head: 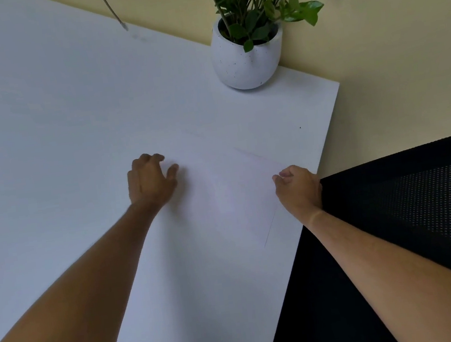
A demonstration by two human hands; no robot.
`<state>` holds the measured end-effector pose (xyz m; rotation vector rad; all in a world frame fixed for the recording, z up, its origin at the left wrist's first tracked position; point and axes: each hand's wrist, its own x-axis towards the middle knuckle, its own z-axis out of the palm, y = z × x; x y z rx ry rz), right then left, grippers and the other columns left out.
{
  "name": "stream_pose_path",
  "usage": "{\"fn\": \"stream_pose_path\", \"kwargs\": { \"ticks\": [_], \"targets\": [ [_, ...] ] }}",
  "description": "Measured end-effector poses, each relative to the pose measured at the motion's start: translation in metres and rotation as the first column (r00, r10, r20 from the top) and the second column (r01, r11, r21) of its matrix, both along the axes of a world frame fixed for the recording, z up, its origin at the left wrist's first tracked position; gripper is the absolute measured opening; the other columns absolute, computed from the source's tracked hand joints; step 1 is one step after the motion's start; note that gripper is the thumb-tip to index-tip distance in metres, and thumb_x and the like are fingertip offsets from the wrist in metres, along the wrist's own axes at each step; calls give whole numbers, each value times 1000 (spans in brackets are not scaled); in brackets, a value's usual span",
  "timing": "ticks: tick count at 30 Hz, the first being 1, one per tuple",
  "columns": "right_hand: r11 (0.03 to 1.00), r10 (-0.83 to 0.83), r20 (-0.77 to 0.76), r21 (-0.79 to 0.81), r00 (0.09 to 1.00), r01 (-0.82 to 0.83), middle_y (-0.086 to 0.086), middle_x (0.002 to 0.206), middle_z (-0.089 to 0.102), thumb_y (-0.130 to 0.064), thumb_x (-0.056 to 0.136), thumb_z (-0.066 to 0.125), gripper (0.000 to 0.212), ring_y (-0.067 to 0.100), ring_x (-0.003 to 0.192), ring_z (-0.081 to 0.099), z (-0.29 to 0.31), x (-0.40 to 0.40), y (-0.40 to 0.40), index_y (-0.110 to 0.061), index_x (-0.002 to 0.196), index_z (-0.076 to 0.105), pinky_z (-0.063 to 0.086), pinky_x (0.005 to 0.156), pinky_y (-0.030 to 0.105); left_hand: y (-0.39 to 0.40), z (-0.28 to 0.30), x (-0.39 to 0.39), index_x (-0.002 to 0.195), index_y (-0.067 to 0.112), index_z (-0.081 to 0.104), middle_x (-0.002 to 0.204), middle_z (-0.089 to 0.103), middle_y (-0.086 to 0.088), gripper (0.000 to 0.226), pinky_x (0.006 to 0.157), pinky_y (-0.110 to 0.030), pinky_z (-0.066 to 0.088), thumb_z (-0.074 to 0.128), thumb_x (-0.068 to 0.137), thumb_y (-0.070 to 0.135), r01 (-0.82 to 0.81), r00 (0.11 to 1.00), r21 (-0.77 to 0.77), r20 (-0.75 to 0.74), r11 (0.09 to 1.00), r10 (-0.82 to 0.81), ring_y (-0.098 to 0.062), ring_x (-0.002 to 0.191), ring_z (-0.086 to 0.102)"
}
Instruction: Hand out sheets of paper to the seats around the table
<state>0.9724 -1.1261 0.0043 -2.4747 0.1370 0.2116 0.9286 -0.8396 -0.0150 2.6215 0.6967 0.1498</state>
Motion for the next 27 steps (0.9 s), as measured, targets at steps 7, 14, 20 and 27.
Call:
{"fn": "stream_pose_path", "kwargs": {
  "ticks": [7,14,20,27],
  "targets": [
    [892,375,139,-324,917,-316,15,156,34,-39,97,51,62,30,141,32,24,-7,6,-8,148,37,31,112,45,-32,30,-25,152,11,27,160,21,-15,79,115,-47,22,39,90,59,197,980,203,-15,959,-198,-33,147,19],
    [811,531,320,-458,785,-363,17,164,13,-52,91,42,80,32,151,13,63,-19,19,-11,156,19,15,120,47,-48,72,-51,156,15,-3,163,-5,-11,88,122,-43,-2,22,90,68,221,972,322,4,920,-235,-26,151,-7],
    [752,634,405,-520,658,-405,17,164,11,-58,90,38,85,31,152,11,108,-35,29,-12,157,12,13,121,49,-55,122,-88,155,16,-9,162,-14,-10,90,122,-45,-4,18,89,71,112,987,390,63,914,-148,-26,149,-16],
    [709,705,510,-522,493,-474,17,164,8,-63,90,35,89,31,152,8,169,-73,35,-12,158,8,9,122,50,-78,189,-155,154,16,-14,162,-18,-10,91,121,-46,-6,15,89,73,-77,989,471,145,879,9,-25,148,-20]
  ]
}}
